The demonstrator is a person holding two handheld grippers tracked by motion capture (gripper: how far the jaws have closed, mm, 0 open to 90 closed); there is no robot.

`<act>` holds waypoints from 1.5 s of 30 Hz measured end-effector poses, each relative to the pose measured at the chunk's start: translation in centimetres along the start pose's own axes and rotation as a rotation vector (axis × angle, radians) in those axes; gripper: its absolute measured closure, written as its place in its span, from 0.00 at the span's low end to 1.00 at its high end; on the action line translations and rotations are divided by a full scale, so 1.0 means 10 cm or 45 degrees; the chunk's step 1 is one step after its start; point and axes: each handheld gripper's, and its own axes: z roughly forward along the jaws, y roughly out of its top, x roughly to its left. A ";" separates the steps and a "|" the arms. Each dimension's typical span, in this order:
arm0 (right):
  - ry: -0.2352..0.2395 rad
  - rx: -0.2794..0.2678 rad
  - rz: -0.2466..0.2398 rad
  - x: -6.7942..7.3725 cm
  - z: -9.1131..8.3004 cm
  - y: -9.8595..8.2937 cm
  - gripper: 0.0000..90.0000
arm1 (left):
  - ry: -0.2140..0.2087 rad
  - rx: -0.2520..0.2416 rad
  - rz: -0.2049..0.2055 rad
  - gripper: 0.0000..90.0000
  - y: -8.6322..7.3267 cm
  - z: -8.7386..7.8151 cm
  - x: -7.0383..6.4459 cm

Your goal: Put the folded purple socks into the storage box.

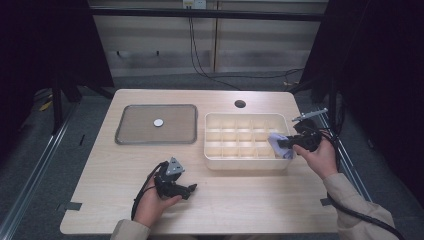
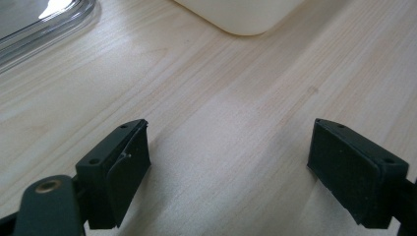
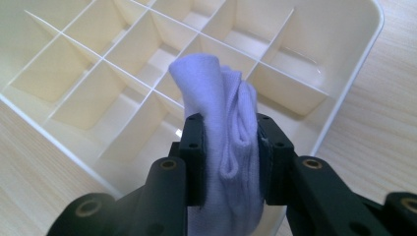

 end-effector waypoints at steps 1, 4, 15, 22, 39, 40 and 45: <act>-0.005 0.005 -0.002 0.00 0.01 -0.01 0.77 | 0.000 0.000 0.001 0.17 0.00 0.00 0.00; -0.014 0.019 -0.001 -0.01 0.04 -0.04 0.77 | -0.003 -0.001 0.000 0.17 0.00 0.00 0.00; -0.037 0.077 -0.026 -0.04 0.09 -0.11 0.77 | -0.004 -0.001 0.000 0.17 0.00 0.00 0.00; -0.036 0.116 -0.039 -0.03 0.09 -0.13 0.78 | -0.005 0.000 0.001 0.17 0.00 0.00 0.00; -0.037 0.177 -0.095 0.00 0.14 -0.16 0.79 | -0.005 0.001 0.005 0.17 0.01 0.01 0.00; -0.039 0.180 -0.094 0.00 0.14 -0.16 0.79 | -0.004 0.003 0.005 0.17 0.01 0.00 0.00; -0.044 0.199 -0.119 0.01 0.16 -0.16 0.80 | -0.005 0.001 0.004 0.17 0.01 0.01 0.00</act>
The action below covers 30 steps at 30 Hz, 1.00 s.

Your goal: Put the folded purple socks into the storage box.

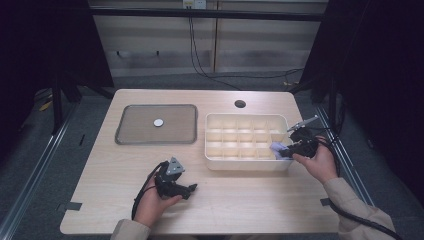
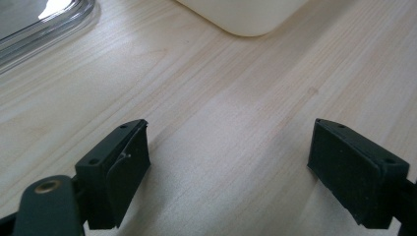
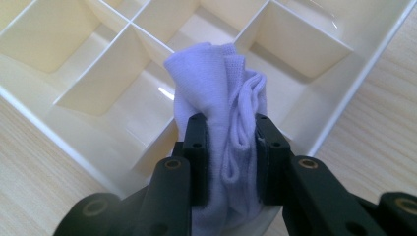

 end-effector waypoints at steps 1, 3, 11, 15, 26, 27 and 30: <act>0.000 0.004 -0.005 0.00 0.00 0.00 0.80 | 0.000 0.000 0.001 0.17 0.00 0.00 0.00; 0.000 0.011 0.003 0.01 0.01 0.00 0.80 | 0.000 0.000 0.000 0.17 0.00 0.00 0.00; -0.002 0.029 -0.008 0.02 0.03 0.00 0.80 | 0.001 0.000 -0.001 0.17 0.00 0.00 0.00; -0.001 0.037 -0.010 0.02 0.05 -0.01 0.80 | 0.001 -0.001 -0.004 0.17 0.00 0.00 0.00; -0.003 0.055 -0.021 0.03 0.05 0.00 0.80 | 0.001 0.000 -0.003 0.17 0.00 0.00 0.00; -0.002 0.050 -0.022 0.02 0.05 0.00 0.80 | 0.001 -0.001 -0.005 0.17 0.00 0.00 0.00; 0.007 0.029 0.003 0.02 0.04 -0.01 0.80 | 0.002 -0.001 -0.005 0.17 0.00 0.01 0.00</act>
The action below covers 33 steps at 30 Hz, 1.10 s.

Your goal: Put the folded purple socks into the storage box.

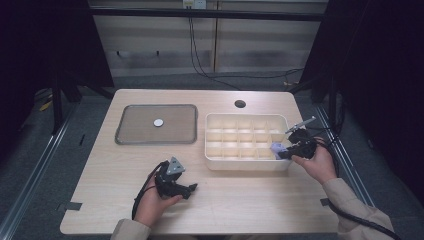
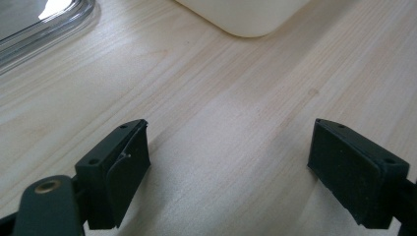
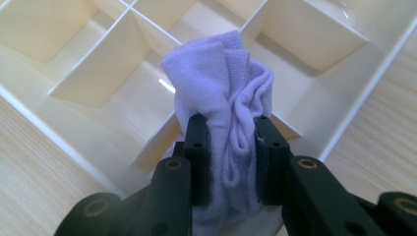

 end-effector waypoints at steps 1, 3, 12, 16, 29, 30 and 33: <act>0.006 -0.005 0.010 0.00 -0.01 0.00 0.79 | 0.000 0.000 0.000 0.17 0.00 0.00 0.00; 0.015 -0.015 0.010 -0.01 -0.03 0.00 0.79 | 0.000 0.001 0.000 0.17 0.00 0.00 0.00; 0.019 0.002 0.020 -0.01 -0.10 0.05 0.72 | 0.004 0.001 0.004 0.17 0.00 0.00 0.00; 0.028 0.004 0.030 -0.02 -0.12 0.07 0.68 | -0.005 0.003 0.006 0.17 0.00 0.00 0.01; 0.013 0.021 0.012 -0.03 -0.26 0.17 0.58 | -0.005 0.001 0.006 0.16 0.01 0.01 0.01; 0.017 0.020 0.005 -0.03 -0.27 0.18 0.57 | -0.002 0.005 0.006 0.16 0.01 0.01 0.00; 0.014 0.035 -0.007 -0.04 -0.31 0.21 0.57 | -0.002 0.003 0.004 0.16 0.01 0.01 0.00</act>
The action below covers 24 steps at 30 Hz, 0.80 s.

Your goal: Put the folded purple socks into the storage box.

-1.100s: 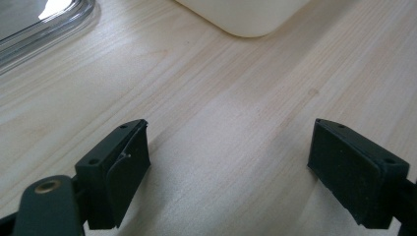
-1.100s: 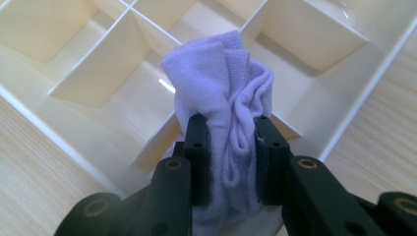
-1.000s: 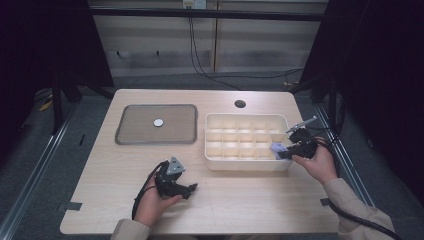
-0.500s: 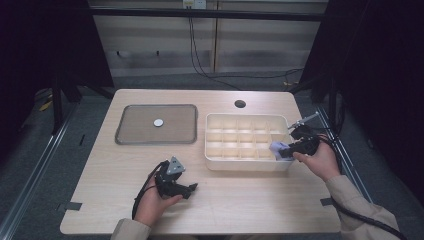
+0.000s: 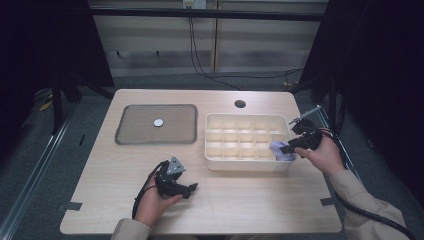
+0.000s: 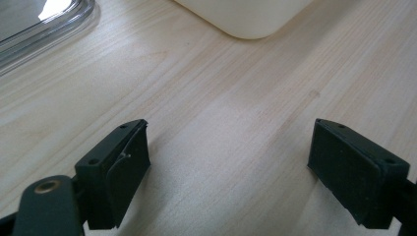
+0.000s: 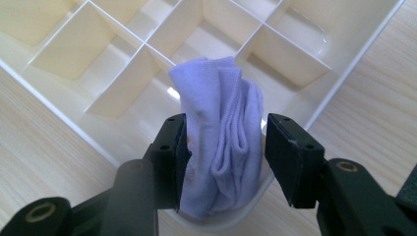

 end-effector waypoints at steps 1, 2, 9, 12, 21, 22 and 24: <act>0.001 0.006 0.014 0.01 -0.01 0.01 0.57 | 0.000 -0.001 -0.001 0.16 0.00 0.00 0.00; 0.005 0.013 0.010 0.00 -0.02 0.03 0.56 | 0.001 -0.001 -0.002 0.16 0.00 0.00 0.00; 0.009 0.077 0.002 0.01 -0.07 0.13 0.58 | -0.003 -0.013 -0.016 0.16 0.00 0.01 -0.01; 0.018 0.094 -0.008 0.01 -0.09 0.17 0.59 | 0.000 -0.012 -0.010 0.16 0.00 0.01 0.00; 0.033 0.165 -0.038 0.02 -0.15 0.26 0.67 | 0.001 -0.012 -0.010 0.16 0.00 0.01 0.00; 0.036 0.163 -0.036 0.03 -0.15 0.27 0.69 | 0.002 -0.011 -0.010 0.16 0.00 0.01 0.00; 0.048 0.173 -0.045 0.02 -0.16 0.29 0.71 | 0.000 -0.012 -0.010 0.16 0.00 0.01 0.00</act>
